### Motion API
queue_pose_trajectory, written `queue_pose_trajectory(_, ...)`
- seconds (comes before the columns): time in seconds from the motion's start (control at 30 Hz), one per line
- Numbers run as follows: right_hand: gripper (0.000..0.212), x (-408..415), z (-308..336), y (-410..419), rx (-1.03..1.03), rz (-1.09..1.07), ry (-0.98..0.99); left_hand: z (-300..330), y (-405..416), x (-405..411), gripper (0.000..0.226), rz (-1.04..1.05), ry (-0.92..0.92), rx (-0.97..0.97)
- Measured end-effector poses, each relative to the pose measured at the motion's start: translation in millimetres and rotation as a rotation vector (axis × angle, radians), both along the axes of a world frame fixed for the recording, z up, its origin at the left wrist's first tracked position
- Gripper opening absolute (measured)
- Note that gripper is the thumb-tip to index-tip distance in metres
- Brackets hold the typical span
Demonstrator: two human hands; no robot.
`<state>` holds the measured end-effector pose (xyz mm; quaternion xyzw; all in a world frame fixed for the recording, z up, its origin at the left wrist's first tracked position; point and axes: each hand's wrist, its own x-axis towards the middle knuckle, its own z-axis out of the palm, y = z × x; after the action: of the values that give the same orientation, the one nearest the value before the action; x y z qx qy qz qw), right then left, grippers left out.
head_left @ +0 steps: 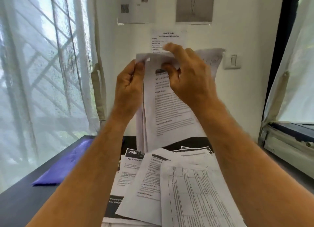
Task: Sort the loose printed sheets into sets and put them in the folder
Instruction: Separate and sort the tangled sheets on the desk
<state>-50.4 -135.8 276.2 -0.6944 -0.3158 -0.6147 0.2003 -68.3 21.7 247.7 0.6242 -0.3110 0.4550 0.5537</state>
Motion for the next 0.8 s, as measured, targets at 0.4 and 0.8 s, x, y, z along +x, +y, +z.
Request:
queue_pose_trajectory(0.4, 0.050, 11, -84, -17, -0.182, -0.303, 0.616, -111, -34, 37, 0.034, -0.271, 0.740, -0.327)
queue_pose_trajectory(0.8, 0.037, 42, -244, -49, 0.087, -0.026, 1.009, -226, -41, 52, 0.034, -0.152, 1.120, -0.366)
